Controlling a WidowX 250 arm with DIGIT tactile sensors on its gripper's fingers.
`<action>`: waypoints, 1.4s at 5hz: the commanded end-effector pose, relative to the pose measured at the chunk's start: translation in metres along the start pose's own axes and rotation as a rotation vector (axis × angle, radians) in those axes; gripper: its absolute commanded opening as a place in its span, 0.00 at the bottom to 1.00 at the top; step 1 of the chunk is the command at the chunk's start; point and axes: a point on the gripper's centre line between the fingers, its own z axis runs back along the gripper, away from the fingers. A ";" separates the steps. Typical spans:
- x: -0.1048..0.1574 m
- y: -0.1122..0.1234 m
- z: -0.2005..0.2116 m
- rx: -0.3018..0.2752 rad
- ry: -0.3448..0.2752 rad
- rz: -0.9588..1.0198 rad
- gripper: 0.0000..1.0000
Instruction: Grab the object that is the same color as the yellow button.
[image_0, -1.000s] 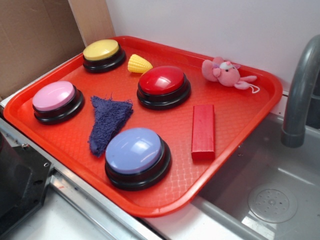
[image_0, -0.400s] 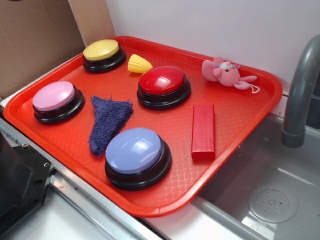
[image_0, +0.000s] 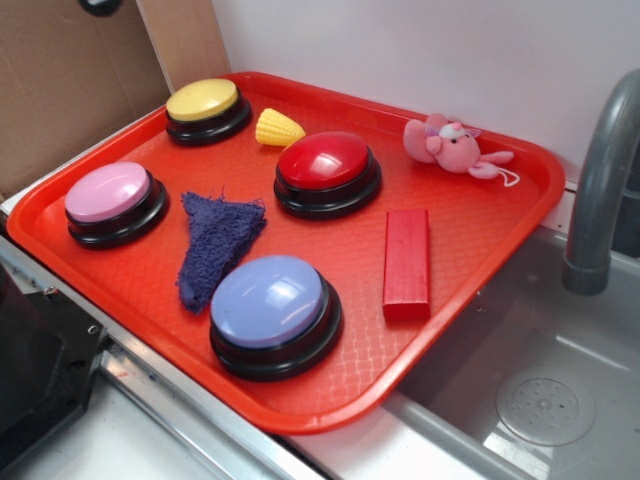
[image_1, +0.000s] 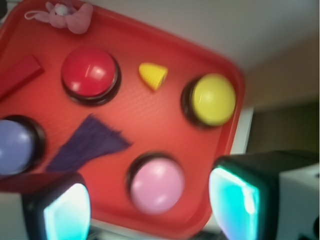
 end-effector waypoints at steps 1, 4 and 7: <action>0.040 -0.009 -0.060 0.102 0.068 -0.413 1.00; 0.064 0.014 -0.145 0.092 0.145 -0.527 1.00; 0.080 0.005 -0.175 0.006 0.165 -0.588 1.00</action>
